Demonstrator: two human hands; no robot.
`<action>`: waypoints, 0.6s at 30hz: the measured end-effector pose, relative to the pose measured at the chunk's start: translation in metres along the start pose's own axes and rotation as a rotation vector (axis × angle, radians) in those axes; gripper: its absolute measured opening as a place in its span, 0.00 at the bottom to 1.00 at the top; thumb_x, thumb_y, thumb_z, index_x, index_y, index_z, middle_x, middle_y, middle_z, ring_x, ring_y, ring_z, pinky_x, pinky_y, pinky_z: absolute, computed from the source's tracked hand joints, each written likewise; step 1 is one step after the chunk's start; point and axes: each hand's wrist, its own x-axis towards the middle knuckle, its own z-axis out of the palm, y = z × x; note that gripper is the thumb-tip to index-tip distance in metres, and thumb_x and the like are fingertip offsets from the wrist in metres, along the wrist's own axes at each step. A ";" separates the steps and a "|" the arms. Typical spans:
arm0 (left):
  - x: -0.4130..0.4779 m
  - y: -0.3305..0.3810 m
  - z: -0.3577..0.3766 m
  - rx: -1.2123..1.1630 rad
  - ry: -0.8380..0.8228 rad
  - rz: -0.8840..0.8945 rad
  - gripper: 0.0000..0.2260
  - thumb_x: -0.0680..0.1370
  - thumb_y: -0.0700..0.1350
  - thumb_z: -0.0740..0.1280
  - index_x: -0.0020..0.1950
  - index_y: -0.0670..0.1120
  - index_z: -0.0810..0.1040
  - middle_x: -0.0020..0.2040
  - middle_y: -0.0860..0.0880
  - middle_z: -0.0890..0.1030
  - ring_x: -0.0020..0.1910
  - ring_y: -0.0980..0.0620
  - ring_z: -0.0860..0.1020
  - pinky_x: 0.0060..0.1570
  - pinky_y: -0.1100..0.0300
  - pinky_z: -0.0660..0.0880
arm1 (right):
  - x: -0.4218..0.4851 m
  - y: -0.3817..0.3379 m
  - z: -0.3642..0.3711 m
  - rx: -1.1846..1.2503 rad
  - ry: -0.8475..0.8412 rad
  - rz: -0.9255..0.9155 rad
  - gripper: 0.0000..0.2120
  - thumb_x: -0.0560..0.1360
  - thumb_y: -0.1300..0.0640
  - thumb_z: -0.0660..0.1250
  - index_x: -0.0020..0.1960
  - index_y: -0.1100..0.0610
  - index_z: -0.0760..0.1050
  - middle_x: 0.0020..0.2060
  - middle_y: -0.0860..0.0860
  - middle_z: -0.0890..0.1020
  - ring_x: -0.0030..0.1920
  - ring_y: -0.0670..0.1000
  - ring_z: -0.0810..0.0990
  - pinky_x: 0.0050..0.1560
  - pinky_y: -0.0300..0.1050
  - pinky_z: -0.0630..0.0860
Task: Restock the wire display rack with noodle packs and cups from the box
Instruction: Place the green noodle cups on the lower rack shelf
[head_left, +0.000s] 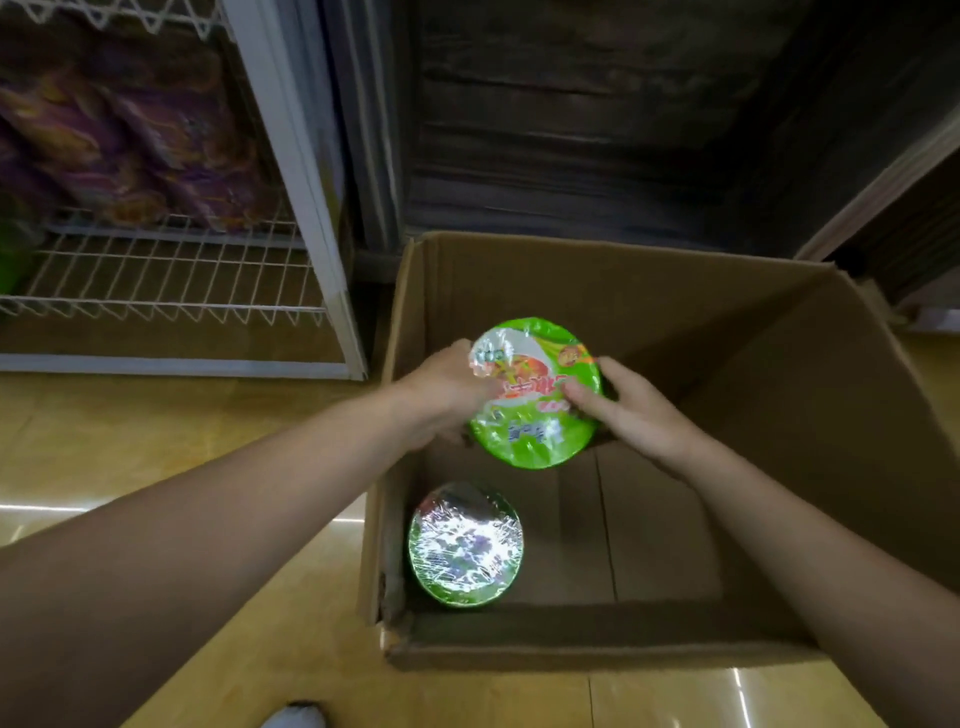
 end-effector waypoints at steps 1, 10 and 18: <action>0.001 -0.001 0.000 0.003 0.040 0.020 0.12 0.79 0.44 0.66 0.61 0.47 0.71 0.58 0.44 0.78 0.56 0.44 0.78 0.53 0.45 0.79 | 0.000 0.008 0.000 0.185 -0.031 0.055 0.17 0.78 0.48 0.63 0.62 0.57 0.74 0.54 0.54 0.82 0.49 0.54 0.83 0.46 0.51 0.82; 0.002 0.003 -0.002 -0.049 0.127 0.118 0.18 0.81 0.43 0.63 0.70 0.51 0.67 0.54 0.50 0.78 0.49 0.50 0.77 0.41 0.57 0.75 | 0.003 0.042 0.063 -0.664 -0.585 0.237 0.31 0.79 0.44 0.64 0.77 0.56 0.58 0.70 0.55 0.71 0.58 0.56 0.80 0.41 0.31 0.77; 0.002 -0.001 -0.010 -0.072 0.186 0.111 0.12 0.80 0.45 0.64 0.60 0.50 0.65 0.47 0.52 0.76 0.39 0.56 0.75 0.31 0.60 0.71 | 0.006 0.058 0.080 -0.749 -0.261 0.141 0.12 0.76 0.54 0.68 0.58 0.56 0.75 0.52 0.56 0.84 0.49 0.56 0.83 0.41 0.39 0.72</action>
